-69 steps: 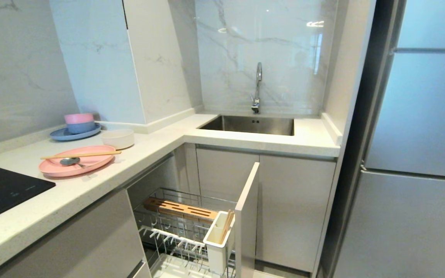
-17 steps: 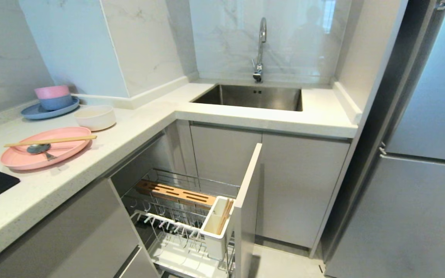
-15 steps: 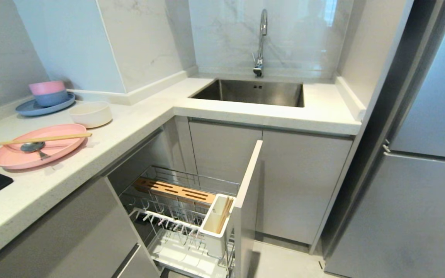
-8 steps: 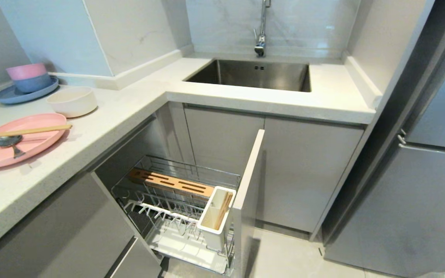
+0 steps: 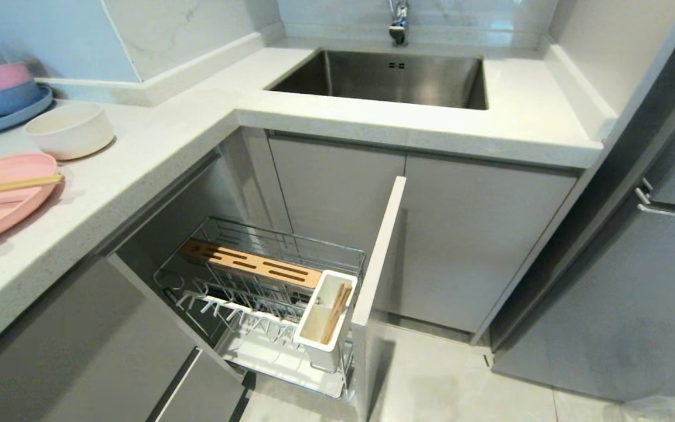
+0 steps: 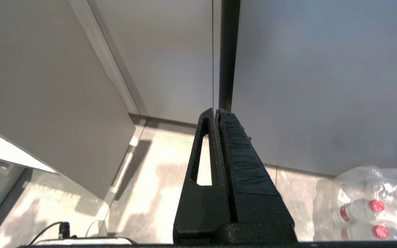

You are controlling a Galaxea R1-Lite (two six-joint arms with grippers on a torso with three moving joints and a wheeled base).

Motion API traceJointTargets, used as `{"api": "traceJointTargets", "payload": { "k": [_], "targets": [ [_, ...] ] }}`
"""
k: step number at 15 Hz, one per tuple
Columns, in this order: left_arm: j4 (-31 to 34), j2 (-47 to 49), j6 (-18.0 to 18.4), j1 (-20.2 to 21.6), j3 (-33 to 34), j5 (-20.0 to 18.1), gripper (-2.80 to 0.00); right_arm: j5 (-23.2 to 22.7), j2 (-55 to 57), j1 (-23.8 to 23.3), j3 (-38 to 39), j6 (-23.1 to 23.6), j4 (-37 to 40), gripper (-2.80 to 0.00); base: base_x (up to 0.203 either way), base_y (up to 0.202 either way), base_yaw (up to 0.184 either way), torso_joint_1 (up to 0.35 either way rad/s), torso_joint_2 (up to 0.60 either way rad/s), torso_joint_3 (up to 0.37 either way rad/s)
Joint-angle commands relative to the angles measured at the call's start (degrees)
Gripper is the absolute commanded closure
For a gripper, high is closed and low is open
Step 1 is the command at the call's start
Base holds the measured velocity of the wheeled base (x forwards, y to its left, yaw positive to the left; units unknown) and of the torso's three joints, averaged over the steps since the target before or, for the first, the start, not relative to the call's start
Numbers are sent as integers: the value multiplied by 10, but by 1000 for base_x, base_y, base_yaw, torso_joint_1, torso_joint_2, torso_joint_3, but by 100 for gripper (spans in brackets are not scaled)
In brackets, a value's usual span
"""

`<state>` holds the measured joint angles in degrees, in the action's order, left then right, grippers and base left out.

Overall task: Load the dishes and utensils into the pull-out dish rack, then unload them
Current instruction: Pick up the bowl and place it in the cupboard

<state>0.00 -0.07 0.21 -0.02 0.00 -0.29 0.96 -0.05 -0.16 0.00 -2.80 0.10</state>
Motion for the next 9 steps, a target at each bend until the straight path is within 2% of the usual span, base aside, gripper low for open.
{"api": "traceJointTargets", "payload": {
  "k": [1,5,9],
  "targets": [
    [0,0,0,0,0,0,0,0,0,0,1,0,0,0,0,0,0,0,2,-188],
    [0,0,0,0,0,0,0,0,0,0,1,0,0,0,0,0,0,2,4,-194],
    [0,0,0,0,0,0,0,0,0,0,1,0,0,0,0,0,0,2,1,-49]
  ]
}}
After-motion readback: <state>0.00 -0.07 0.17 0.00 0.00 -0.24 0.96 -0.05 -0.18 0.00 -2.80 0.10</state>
